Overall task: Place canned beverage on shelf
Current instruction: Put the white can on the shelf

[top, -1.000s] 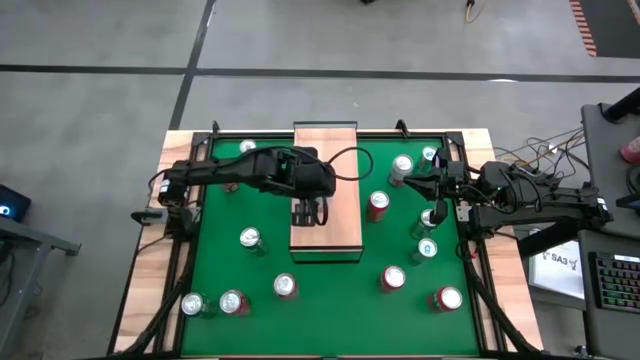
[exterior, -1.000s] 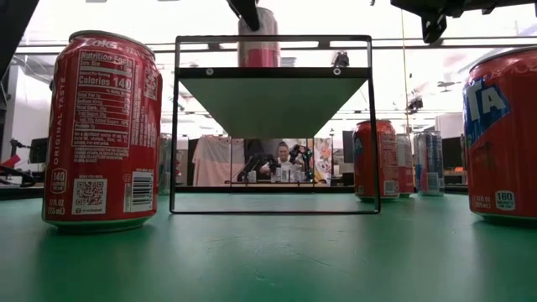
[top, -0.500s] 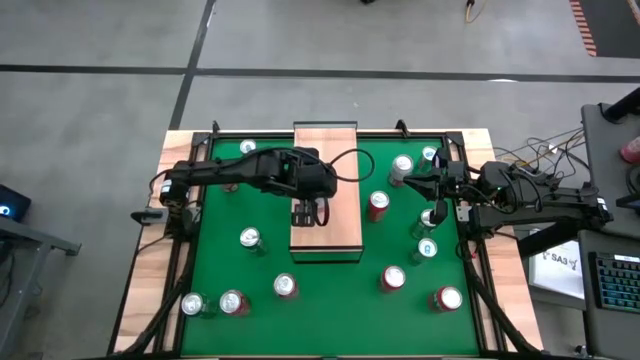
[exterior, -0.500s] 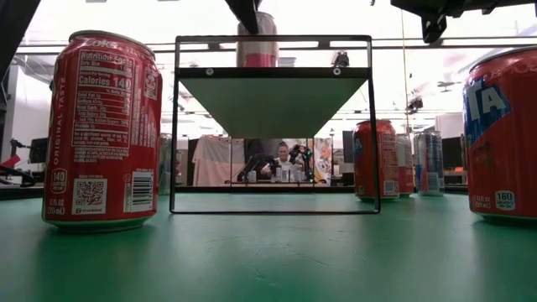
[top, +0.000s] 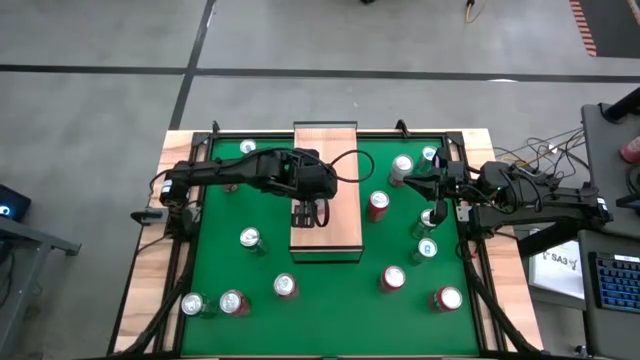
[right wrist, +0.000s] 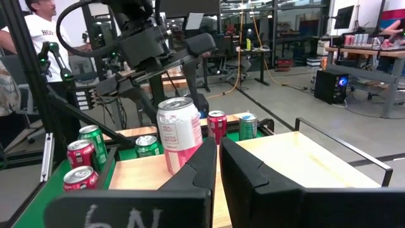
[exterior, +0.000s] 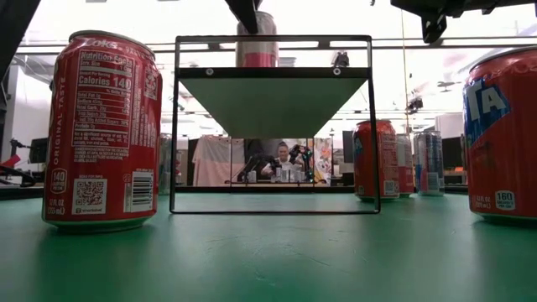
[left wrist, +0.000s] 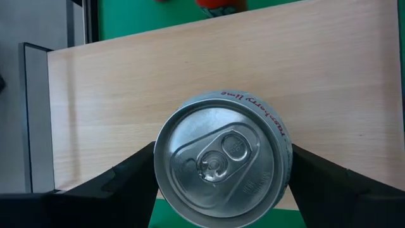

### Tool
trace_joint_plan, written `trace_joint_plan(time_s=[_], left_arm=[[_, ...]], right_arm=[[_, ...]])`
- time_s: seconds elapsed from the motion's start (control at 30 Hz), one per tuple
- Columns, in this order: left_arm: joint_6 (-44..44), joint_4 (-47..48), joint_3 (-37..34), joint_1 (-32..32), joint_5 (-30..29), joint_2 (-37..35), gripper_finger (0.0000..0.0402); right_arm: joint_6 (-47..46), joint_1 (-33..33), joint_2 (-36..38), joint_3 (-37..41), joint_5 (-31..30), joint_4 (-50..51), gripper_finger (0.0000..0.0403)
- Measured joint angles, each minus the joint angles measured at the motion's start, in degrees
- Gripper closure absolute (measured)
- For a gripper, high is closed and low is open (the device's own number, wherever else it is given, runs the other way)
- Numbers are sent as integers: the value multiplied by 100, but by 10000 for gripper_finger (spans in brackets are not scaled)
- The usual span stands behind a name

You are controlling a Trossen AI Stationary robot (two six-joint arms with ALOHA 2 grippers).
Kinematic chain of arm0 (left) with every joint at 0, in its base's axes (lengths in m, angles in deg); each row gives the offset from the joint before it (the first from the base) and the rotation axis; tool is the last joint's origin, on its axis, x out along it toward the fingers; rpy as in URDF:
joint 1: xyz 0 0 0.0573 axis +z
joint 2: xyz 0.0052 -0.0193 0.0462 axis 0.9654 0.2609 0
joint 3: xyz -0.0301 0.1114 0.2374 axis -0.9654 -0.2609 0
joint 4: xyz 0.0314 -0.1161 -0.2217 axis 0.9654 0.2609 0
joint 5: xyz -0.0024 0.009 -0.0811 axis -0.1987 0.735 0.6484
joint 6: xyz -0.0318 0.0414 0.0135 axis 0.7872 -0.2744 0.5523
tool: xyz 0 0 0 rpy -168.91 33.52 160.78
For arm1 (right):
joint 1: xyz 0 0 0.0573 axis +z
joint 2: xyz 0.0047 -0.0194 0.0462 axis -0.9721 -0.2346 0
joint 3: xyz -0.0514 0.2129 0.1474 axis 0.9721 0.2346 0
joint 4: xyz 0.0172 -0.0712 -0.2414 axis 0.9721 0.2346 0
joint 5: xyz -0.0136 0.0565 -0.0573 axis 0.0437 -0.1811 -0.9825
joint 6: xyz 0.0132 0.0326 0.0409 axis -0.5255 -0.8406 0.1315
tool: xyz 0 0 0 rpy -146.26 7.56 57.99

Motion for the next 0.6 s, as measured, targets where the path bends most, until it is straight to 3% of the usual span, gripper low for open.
trace_joint_plan(time_s=[0.6], left_arm=[[116,68,0,0,-1,-2,103]], right_arm=[[-15,0,0,0,0,35,390]])
